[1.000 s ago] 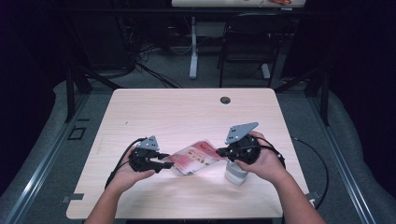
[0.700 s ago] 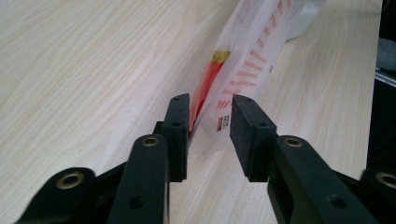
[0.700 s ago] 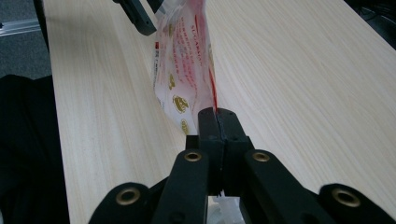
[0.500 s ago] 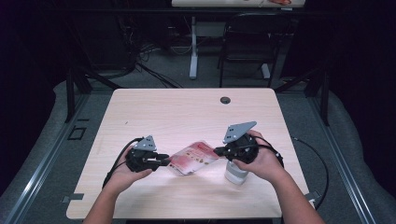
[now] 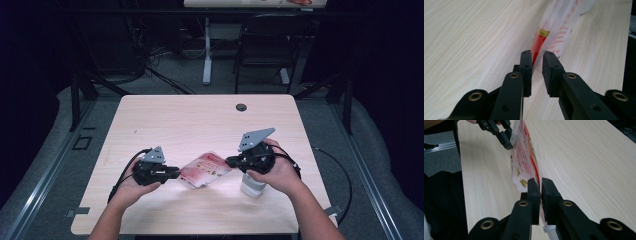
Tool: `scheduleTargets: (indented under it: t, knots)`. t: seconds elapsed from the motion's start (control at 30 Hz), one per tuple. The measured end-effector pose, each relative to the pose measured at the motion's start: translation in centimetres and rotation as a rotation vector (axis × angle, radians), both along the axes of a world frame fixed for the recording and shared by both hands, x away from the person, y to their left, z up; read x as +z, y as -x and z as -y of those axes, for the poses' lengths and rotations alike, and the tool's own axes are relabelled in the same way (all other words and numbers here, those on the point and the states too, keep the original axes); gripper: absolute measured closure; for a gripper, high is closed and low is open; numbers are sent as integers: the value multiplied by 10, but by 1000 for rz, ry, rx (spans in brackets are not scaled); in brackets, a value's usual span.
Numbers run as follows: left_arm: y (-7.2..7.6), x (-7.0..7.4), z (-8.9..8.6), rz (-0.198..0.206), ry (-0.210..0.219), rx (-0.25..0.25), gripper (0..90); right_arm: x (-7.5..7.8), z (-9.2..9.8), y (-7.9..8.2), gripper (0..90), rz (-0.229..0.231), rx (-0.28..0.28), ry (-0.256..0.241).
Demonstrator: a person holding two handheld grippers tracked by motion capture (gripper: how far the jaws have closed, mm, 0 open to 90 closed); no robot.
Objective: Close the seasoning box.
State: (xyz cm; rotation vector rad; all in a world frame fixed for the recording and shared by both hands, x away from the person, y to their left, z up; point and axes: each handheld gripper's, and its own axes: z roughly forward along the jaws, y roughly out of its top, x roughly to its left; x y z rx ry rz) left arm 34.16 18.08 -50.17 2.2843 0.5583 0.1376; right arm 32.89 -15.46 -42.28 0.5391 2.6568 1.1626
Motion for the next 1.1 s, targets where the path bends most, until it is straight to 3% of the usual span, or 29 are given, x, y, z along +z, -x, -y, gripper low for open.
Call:
scheduleTargets:
  t: [0.37, 1.1]
  knots:
    - [3, -5, -5, -14, 8, -1, 811, -1, 0, -3, 798, -6, 4, -70]
    - [13, -22, -20, -57, -9, 17, 818, 16, -42, -3, 682, 43, 61, -86]
